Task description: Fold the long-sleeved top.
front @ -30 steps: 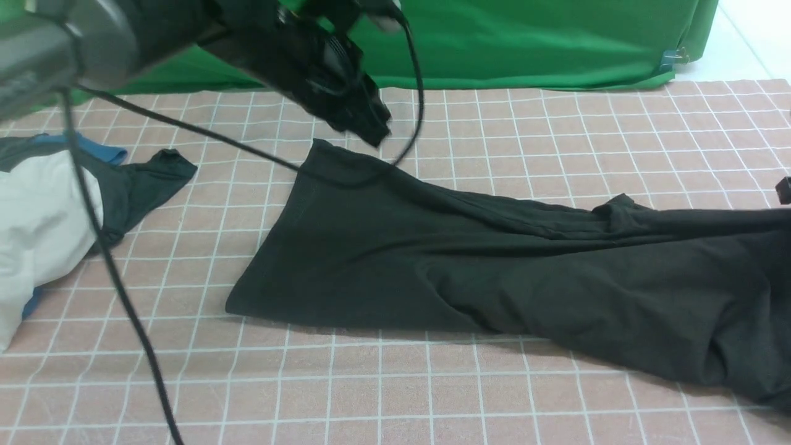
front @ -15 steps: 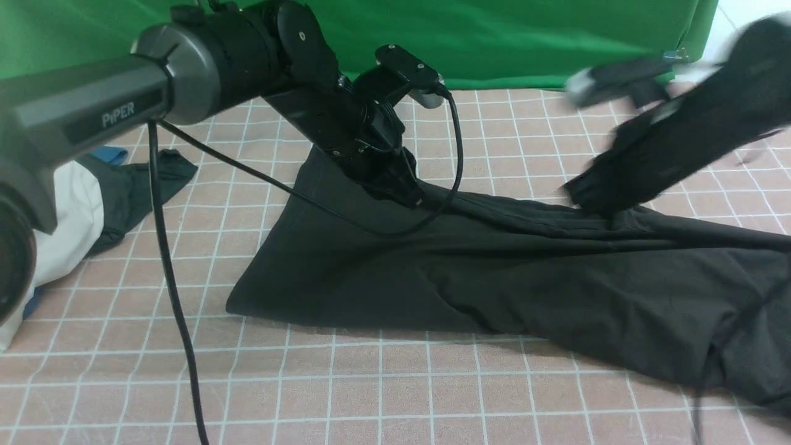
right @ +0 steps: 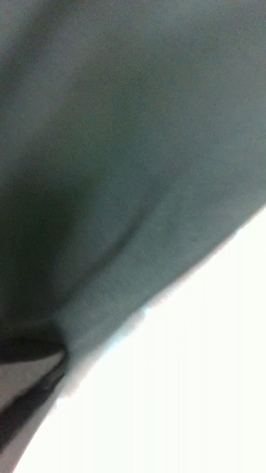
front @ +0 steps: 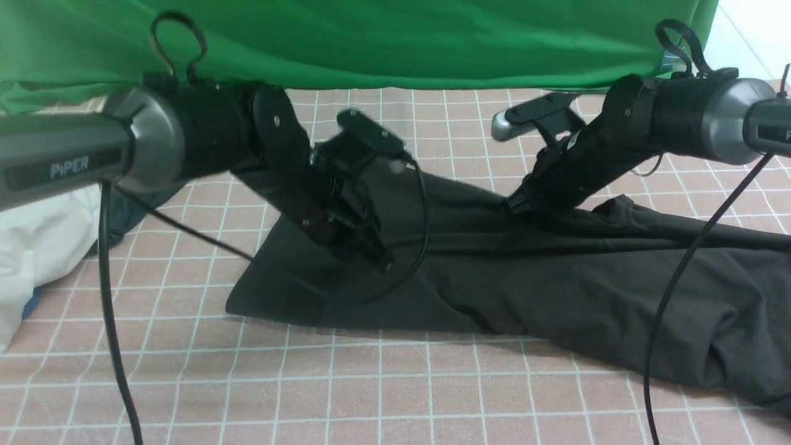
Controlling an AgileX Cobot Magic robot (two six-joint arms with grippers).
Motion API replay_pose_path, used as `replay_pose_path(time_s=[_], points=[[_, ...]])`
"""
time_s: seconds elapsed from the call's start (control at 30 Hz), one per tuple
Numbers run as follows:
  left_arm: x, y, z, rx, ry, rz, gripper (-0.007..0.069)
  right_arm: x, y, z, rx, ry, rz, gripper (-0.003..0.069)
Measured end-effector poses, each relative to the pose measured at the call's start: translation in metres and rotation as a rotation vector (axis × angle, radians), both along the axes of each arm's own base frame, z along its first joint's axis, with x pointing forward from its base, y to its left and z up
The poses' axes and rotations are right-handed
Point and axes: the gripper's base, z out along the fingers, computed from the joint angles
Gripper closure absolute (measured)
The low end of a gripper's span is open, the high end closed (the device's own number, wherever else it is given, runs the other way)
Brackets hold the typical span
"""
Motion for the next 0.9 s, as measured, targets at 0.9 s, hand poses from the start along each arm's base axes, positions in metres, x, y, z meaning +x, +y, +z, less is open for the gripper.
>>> replay_pose_path(time_s=[0.9], points=[[-0.001, 0.002, 0.001, 0.008, -0.044, -0.018, 0.0606, 0.01, -0.075, 0.009, 0.015, 0.029, -0.199, 0.0599]])
